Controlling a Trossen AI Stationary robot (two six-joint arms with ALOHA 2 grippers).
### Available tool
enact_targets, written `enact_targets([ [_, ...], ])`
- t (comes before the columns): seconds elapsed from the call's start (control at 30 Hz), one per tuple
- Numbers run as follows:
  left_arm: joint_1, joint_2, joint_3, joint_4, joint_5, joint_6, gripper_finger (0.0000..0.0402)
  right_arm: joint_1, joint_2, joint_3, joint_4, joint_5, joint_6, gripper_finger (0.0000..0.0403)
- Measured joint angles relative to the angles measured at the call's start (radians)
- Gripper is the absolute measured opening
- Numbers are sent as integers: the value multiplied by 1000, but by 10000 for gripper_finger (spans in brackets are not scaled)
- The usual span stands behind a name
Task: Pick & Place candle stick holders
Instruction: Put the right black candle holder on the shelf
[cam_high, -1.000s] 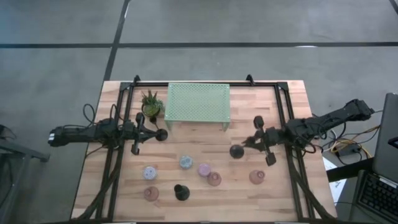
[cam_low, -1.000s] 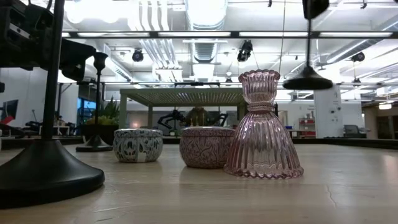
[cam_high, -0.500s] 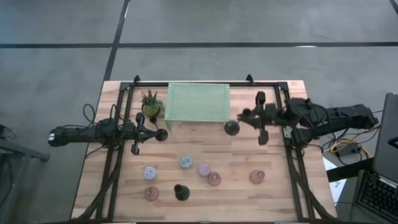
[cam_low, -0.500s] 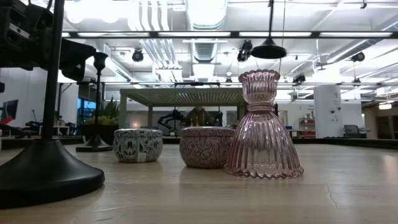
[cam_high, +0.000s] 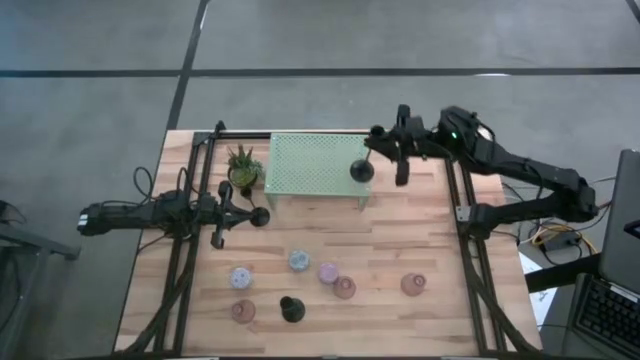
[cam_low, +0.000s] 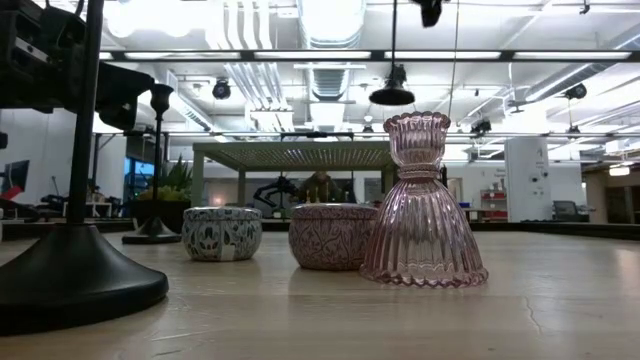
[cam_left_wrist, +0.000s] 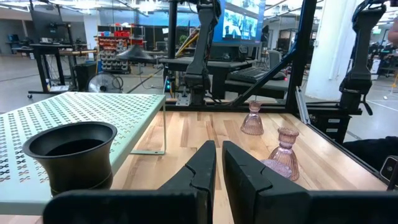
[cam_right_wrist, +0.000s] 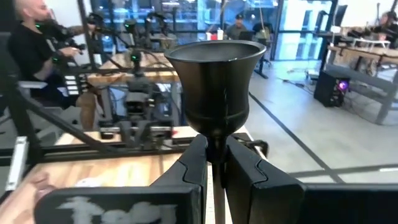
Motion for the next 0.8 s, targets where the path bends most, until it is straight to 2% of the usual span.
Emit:
enact_targets([
  [0.27, 0, 0, 0, 0, 0, 0, 35, -174, 134, 79, 2, -127, -11, 23],
  [0.4, 0, 0, 0, 0, 0, 0, 35, -232, 192, 92, 7, -136, -26, 23],
  [0.57, 0, 0, 0, 0, 0, 0, 35, -284, 255, 74, 112, -192, -3, 23],
  [0.8, 0, 0, 0, 0, 0, 0, 35, -335, 321, 47, 278, -203, 58, 23],
])
